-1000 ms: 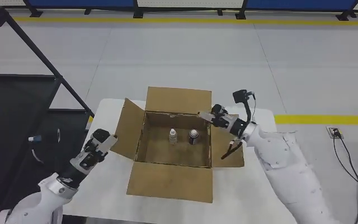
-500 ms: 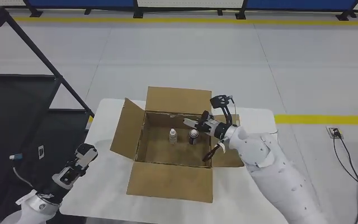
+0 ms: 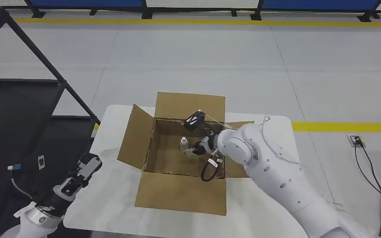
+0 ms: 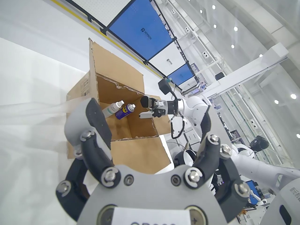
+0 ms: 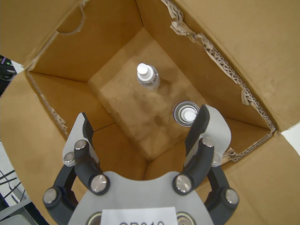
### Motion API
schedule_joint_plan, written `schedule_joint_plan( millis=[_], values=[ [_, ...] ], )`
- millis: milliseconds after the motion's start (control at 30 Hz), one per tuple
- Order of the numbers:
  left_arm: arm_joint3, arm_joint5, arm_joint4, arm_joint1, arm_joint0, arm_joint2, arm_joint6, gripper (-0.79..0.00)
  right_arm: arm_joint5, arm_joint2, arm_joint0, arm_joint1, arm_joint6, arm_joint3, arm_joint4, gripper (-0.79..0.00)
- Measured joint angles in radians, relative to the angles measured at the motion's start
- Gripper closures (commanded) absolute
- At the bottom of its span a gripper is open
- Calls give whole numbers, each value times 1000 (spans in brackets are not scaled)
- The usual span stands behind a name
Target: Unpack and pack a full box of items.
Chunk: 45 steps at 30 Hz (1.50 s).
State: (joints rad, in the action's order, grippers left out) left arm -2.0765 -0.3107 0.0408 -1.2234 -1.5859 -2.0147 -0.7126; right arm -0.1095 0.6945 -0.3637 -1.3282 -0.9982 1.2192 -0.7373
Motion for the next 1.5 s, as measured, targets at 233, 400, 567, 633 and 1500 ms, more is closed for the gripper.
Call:
schedule_joint_plan(
  millis=[233, 400, 567, 633, 1500],
  values=[
    [12, -10, 27, 9, -8, -15, -14, -785, 11, -113, 114, -82, -33, -228, 17, -785],
    [17, -19, 60, 16, -7, -15, -42, -785, -1, -152, 153, -129, 1, -369, 31, -785],
    [19, -26, 73, 22, -8, -15, -57, -785, -2, -189, 178, -174, 2, -479, 30, -523],
    [21, -26, 72, 24, -8, -13, -55, -785, -13, -195, 186, -190, 12, -518, 37, -357],
    [15, -14, 30, 49, 13, 55, -32, -785, 13, -48, 110, -134, 83, -288, -93, 0]
  ],
)
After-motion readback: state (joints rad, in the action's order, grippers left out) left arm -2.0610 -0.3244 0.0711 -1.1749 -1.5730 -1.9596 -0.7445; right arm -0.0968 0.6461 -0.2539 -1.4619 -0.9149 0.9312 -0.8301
